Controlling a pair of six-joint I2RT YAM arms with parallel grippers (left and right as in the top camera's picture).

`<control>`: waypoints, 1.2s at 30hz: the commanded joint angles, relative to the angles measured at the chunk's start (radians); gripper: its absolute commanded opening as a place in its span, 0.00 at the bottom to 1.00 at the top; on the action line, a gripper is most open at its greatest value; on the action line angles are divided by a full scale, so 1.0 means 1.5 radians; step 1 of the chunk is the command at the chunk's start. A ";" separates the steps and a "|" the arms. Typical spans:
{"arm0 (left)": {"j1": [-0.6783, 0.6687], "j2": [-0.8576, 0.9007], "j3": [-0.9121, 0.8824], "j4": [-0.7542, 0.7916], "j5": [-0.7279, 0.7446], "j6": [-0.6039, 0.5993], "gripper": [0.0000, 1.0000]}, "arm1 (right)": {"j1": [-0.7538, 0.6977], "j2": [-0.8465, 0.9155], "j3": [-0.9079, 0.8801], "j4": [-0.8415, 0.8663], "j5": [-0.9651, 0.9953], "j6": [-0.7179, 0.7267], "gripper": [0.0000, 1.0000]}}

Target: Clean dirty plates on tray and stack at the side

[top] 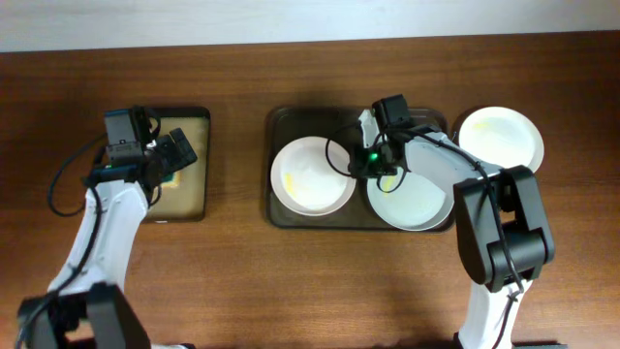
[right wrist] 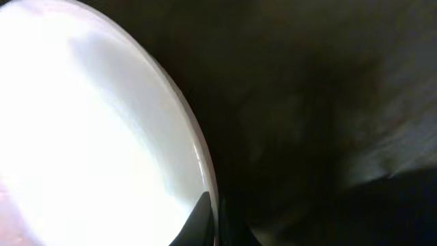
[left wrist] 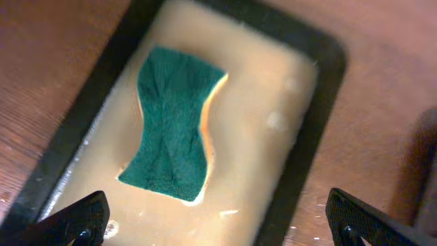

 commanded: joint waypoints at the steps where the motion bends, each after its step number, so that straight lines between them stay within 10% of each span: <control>1: 0.004 0.055 0.002 0.018 0.007 0.006 1.00 | 0.031 0.006 -0.008 -0.025 0.005 -0.008 0.04; 23: 0.048 0.218 0.002 0.149 0.024 0.011 1.00 | 0.168 -0.027 -0.008 -0.066 0.319 0.074 0.04; 29: 0.048 0.218 0.002 0.174 0.059 0.013 0.72 | 0.168 -0.066 -0.008 -0.075 0.396 0.102 0.04; 36: 0.051 0.190 0.003 0.197 0.037 0.062 1.00 | 0.168 -0.056 -0.009 -0.079 0.407 0.103 0.04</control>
